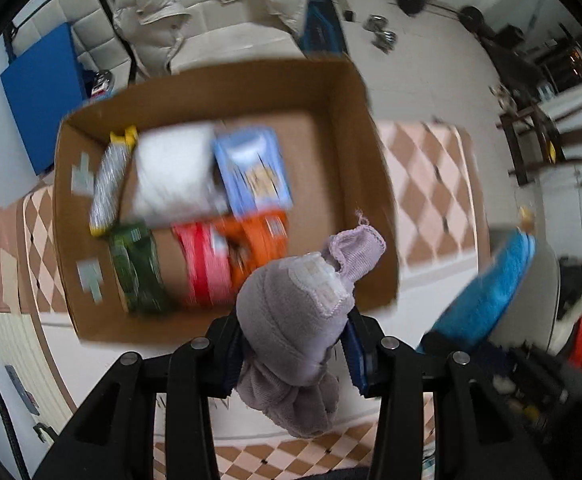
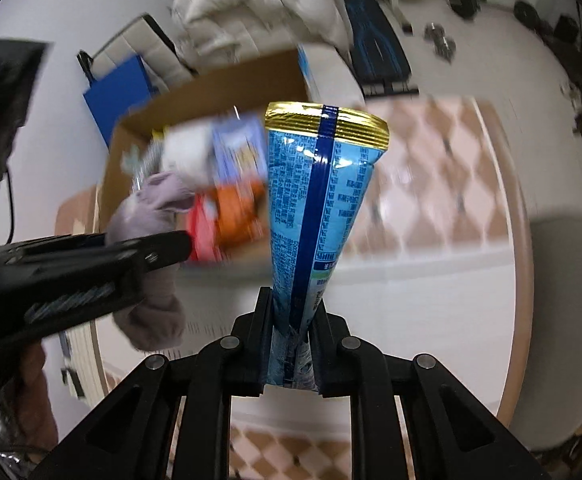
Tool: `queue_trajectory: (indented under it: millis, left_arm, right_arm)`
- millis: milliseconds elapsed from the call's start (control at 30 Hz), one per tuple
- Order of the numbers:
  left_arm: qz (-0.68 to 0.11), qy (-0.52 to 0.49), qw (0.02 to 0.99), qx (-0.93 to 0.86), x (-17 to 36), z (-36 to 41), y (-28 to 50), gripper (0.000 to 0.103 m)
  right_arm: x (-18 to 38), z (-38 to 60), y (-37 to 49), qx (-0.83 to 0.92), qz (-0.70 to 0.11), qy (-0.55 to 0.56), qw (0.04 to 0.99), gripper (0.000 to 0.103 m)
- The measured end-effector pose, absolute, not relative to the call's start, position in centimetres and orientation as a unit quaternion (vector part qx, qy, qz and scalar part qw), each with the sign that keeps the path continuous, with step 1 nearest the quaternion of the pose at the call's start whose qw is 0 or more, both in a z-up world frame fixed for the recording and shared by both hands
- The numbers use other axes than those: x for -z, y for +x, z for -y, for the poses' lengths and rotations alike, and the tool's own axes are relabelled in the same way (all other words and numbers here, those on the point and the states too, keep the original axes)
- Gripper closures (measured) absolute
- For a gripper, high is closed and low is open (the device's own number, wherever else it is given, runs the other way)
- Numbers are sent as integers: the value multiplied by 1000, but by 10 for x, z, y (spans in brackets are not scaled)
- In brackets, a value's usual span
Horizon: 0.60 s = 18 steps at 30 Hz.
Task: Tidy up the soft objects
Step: 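Place the sock and ice-pop tube into the box and release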
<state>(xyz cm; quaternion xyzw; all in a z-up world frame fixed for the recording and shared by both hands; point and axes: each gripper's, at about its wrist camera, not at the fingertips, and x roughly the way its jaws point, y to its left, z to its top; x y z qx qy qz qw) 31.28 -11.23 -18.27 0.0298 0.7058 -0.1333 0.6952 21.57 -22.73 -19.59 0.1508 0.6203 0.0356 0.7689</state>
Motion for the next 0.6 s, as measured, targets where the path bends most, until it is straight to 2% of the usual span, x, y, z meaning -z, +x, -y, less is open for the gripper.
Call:
queue_trajectory:
  millis: [133, 267, 433, 600]
  left_arm:
    - [-733, -5, 667, 136, 201, 112, 371, 64]
    - [-759, -20, 636, 142, 227, 123, 407, 64]
    - [-791, -38, 590, 157, 263, 134, 427, 64]
    - [-797, -30, 583, 156, 275, 143, 433, 63]
  right_arm:
    - [194, 218, 273, -29, -624, 147, 767, 85]
    - [219, 209, 317, -17, -649, 143, 747, 85]
    - [258, 211, 345, -18, -683, 152, 715, 85]
    - [281, 214, 357, -18, -701, 158, 695, 85]
